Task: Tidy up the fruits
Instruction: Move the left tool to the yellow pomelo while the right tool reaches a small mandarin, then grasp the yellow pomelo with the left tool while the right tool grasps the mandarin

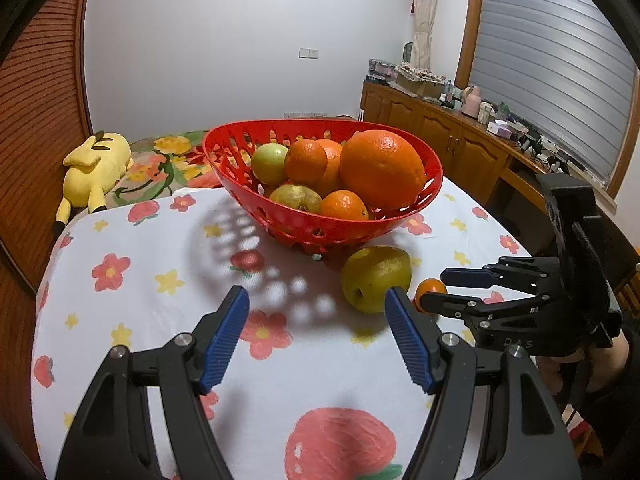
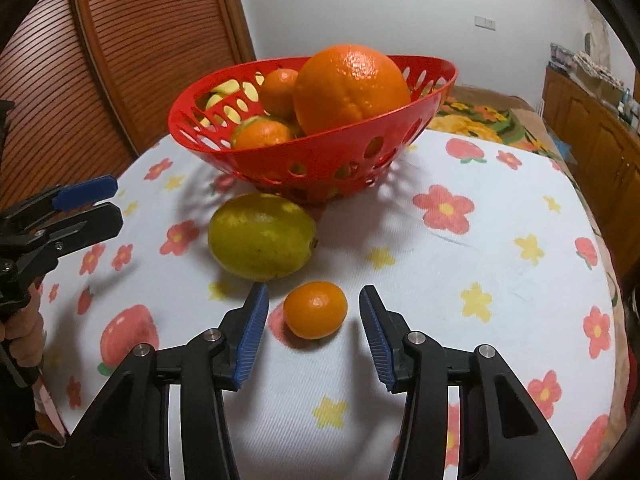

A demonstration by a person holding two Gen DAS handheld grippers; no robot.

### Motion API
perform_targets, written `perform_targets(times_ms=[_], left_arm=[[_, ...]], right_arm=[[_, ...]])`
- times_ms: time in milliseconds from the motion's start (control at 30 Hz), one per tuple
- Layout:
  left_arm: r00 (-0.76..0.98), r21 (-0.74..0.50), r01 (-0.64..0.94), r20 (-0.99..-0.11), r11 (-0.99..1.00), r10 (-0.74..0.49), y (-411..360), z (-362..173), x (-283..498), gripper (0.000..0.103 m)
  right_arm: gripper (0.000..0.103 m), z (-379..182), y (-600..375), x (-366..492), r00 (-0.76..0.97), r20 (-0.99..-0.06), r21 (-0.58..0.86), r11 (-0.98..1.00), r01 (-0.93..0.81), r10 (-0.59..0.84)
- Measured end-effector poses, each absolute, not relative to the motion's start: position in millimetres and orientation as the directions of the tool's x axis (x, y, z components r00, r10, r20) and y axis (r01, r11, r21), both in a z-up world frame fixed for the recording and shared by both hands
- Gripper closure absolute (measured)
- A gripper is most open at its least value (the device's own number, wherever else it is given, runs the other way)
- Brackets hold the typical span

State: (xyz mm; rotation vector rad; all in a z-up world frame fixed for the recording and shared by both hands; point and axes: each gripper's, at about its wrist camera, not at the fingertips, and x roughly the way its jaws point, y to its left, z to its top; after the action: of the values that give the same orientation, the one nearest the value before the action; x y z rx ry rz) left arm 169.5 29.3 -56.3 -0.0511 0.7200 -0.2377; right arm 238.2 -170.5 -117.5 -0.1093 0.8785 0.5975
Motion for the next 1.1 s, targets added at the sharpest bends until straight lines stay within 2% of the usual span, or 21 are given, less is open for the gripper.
perform_targets(times_ms=[367, 1100], left_arm=[[0.701, -0.137, 0.213, -0.668, 0.967, -0.249, 17, -64, 180, 0.032], [0.634, -0.116, 0.275, -0.724, 0.955, -0.270, -31, -73, 224, 0.032]], right_arm=[[0.069, -124, -166, 242, 0.468, -0.766, 0.149, 0.830, -0.537, 0.441], [0.070, -110, -219, 221, 0.528, -0.710, 0.180, 0.845, -0.503, 0.466]])
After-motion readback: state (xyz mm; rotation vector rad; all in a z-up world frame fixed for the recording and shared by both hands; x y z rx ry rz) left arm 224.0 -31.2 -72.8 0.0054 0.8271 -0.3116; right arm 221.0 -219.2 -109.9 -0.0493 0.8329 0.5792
